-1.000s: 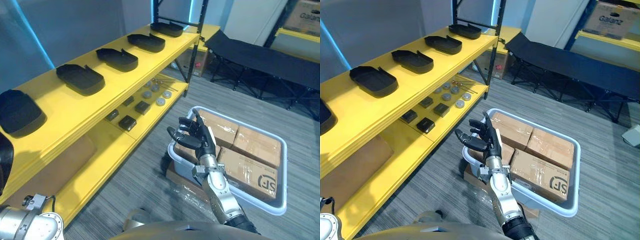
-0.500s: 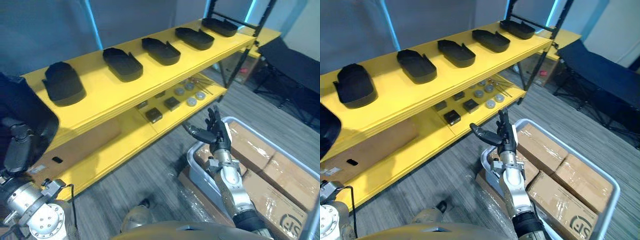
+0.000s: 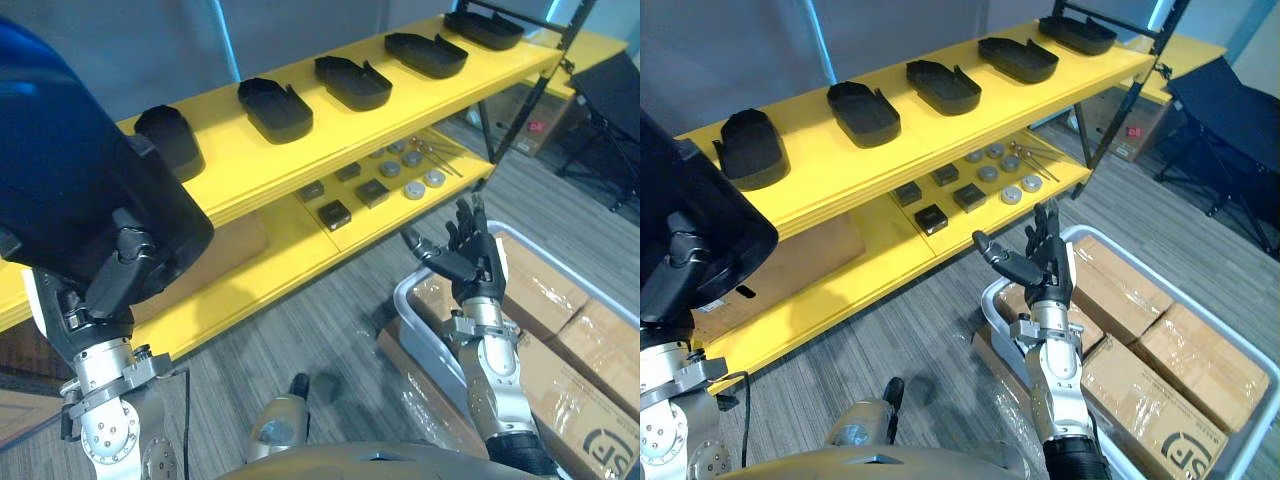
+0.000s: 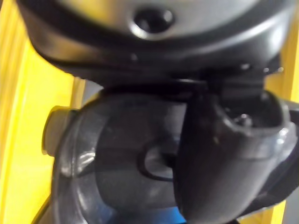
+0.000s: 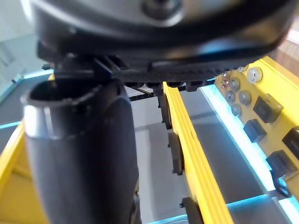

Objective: Walk over and take three plastic housings, then place them on the shelf

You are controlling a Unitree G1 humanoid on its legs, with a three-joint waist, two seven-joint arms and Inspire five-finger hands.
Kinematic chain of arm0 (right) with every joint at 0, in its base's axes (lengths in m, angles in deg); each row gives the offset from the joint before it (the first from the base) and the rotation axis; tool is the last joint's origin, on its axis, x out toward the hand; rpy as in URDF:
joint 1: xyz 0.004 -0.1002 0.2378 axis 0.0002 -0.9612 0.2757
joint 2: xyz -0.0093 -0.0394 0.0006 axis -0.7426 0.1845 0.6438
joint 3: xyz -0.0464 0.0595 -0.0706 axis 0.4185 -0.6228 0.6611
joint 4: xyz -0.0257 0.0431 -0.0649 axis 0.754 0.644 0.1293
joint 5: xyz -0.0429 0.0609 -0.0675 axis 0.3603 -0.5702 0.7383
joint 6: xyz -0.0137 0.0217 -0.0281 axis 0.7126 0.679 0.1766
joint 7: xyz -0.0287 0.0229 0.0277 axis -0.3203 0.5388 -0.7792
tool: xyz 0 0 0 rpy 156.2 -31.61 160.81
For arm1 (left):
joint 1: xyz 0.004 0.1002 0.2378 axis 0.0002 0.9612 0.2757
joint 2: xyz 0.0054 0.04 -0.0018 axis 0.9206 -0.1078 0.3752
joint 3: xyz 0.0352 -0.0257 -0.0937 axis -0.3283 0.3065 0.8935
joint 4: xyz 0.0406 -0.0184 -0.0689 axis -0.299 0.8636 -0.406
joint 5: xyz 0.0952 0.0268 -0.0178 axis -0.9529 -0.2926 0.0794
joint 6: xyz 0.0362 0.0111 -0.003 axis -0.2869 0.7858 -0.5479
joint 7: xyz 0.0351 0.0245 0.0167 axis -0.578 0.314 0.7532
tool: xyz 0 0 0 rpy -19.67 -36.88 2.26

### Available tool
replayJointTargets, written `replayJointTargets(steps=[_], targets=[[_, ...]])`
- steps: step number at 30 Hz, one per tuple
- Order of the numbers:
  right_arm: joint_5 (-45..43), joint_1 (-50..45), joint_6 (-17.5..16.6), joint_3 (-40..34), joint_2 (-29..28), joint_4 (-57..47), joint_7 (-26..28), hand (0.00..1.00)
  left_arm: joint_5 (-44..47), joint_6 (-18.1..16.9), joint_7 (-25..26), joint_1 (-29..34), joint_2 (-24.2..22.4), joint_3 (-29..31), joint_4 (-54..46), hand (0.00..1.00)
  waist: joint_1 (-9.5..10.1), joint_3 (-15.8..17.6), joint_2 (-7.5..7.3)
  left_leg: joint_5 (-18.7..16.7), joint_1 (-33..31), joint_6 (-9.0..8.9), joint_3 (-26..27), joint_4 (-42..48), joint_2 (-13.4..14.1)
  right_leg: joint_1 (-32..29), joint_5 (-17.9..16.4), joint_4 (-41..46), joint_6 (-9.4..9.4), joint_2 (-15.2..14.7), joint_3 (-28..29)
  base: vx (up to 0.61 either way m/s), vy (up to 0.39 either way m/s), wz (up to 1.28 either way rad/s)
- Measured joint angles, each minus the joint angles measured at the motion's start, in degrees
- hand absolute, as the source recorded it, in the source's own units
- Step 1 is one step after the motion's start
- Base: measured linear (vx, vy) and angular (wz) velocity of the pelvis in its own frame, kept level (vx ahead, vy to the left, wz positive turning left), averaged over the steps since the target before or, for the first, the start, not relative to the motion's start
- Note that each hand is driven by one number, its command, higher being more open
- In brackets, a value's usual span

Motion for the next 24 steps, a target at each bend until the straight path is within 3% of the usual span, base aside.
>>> replayJointTargets(steps=[4, 6, 7, 8, 9, 10, 11, 12, 14, 16, 17, 18, 20, 24], targets=[[-1.4, 2.2, -0.9, -0.7, -0.9, -0.4, -1.3, 1.00, -4.4, 0.0, 2.7, -1.9, 2.1, 0.4, 0.0, 0.00, 0.15, 1.1, -1.18, -7.3, -1.5, 0.93, 2.6, 11.0, -2.4, 0.7, -3.7, 5.7, 2.61, -4.5, 2.3, 0.03, 0.114, -0.11], [-0.1, 2.0, -0.9, -0.8, -1.7, -0.5, -2.2, 1.00, -4.5, 0.0, 2.8, -2.9, 4.2, 0.5, 0.0, 0.00, 0.26, 0.8, -1.98, -9.9, -1.0, 1.95, 3.3, 13.4, -3.4, 2.8, -3.8, 5.2, 4.40, -5.6, 2.1, 0.16, 0.122, 0.01], [3.0, 1.9, -0.6, -1.0, -2.0, -0.9, -4.0, 1.00, -4.9, 0.0, 2.8, -4.6, 5.6, 0.8, 0.3, 0.00, 0.11, 0.9, -2.35, -11.3, -0.5, 1.99, 3.3, 14.1, -4.1, 1.4, -1.8, 10.5, 4.29, -6.7, 4.8, 0.20, 0.175, 0.39], [8.5, 2.0, 0.5, -1.1, -1.9, -1.0, -6.2, 1.00, -5.9, 0.1, 3.0, -6.9, 6.5, 0.9, 0.6, 0.00, -1.08, 0.7, -2.51, -11.3, 0.0, 2.46, 1.7, 14.0, -5.5, -3.2, 4.0, 18.9, 1.65, -7.6, 9.8, 0.21, 0.180, 0.50], [10.7, 2.0, 1.1, -1.2, -1.9, -1.0, -6.9, 1.00, -6.3, 0.1, 3.0, -7.7, 7.1, 0.9, 0.5, 0.00, -1.49, 0.7, -2.48, -11.1, 0.5, 2.66, 0.9, 13.3, -5.7, -5.0, 7.1, 21.6, 0.87, -7.3, 11.7, 0.16, 0.183, 0.65], [13.2, 1.9, 2.2, -1.1, -1.9, -0.9, -7.6, 1.00, -6.3, 0.1, 3.0, -8.6, 8.1, 0.8, 0.5, 0.00, -2.07, 0.8, -2.47, -10.7, 1.6, 2.95, -0.6, 11.9, -5.9, -7.5, 12.3, 25.3, 0.40, -6.7, 14.9, 0.21, 0.087, 0.55], [14.2, 1.9, 2.9, -1.1, -1.9, -1.0, -7.7, 1.00, -6.2, 0.1, 3.3, -9.5, 9.0, 0.8, 0.6, 0.00, -3.17, 0.9, -2.19, -10.2, 2.5, 3.43, -2.2, 10.7, -5.3, -8.7, 10.1, 26.9, 0.24, -4.9, 17.3, 0.21, 0.026, 0.76], [14.2, 1.9, 3.2, -1.1, -1.7, -1.2, -7.5, 1.00, -5.9, 0.1, 3.8, -11.1, 9.5, 0.5, 1.0, 0.00, -4.04, 0.8, -2.32, -9.7, 3.5, 3.57, -4.5, 9.5, -5.1, -9.2, 5.4, 25.3, -0.16, -1.3, 19.1, 0.21, -0.004, 0.84], [14.3, 1.6, 3.6, -2.0, -1.6, -3.4, -7.1, 1.00, -4.5, 0.1, 4.2, -13.3, 9.5, -0.6, 2.0, 0.00, -4.30, 0.8, -2.22, -8.8, 5.5, 3.38, -7.2, 6.7, -5.0, -8.4, 1.4, 12.3, -1.62, 4.5, 21.4, 0.18, -0.046, 0.75], [14.1, 1.5, 4.0, -2.3, -0.3, -7.5, -6.3, 1.00, -3.1, 0.1, 5.3, -13.2, 9.3, -2.2, 2.2, 0.00, -4.34, 0.7, -2.15, -8.7, 5.4, 3.16, -8.9, 6.7, -5.7, -7.7, 1.9, 1.1, -2.13, 7.8, 23.3, 0.17, -0.114, 0.70], [14.1, 1.5, 4.0, -2.2, 0.7, -10.0, -6.1, 1.00, -3.0, 0.1, 5.9, -12.6, 9.1, -3.7, 2.2, 0.00, -4.32, 0.3, -3.23, -9.2, 5.4, 2.55, -10.1, 6.9, -7.3, -6.8, 5.9, -3.6, -3.31, 8.0, 23.1, 0.19, -0.176, 0.85], [14.1, 1.6, 4.0, -2.3, 1.5, -10.7, -6.1, 1.00, -3.0, 0.1, 5.9, -12.5, 8.3, -4.6, 2.5, 0.00, -4.64, 0.3, -3.08, -9.7, 5.4, 2.24, -11.0, 7.2, -7.9, -6.0, 6.7, -3.8, -2.02, 7.8, 22.7, 0.18, -0.134, 0.90], [14.0, 2.0, 4.0, -2.3, 2.9, -11.7, -6.0, 1.00, -3.1, 0.3, 6.0, -10.9, 6.1, -7.2, 2.4, 0.00, -4.24, -0.7, -1.49, -10.9, 4.8, 1.71, -10.8, 7.9, -6.2, -3.8, 7.0, -6.6, -2.56, 8.6, 19.8, 0.13, -0.083, 0.55], [13.8, 2.5, 4.0, -2.4, 2.8, -11.7, -5.1, 1.00, -3.7, 0.3, 6.4, -9.7, 5.9, -7.5, 2.4, 0.00, -2.49, -1.1, -1.43, -10.2, 4.5, 0.93, -10.2, 6.3, -4.5, -2.7, 7.3, -8.7, -3.55, 10.1, 17.9, 0.09, -0.085, 0.23]])
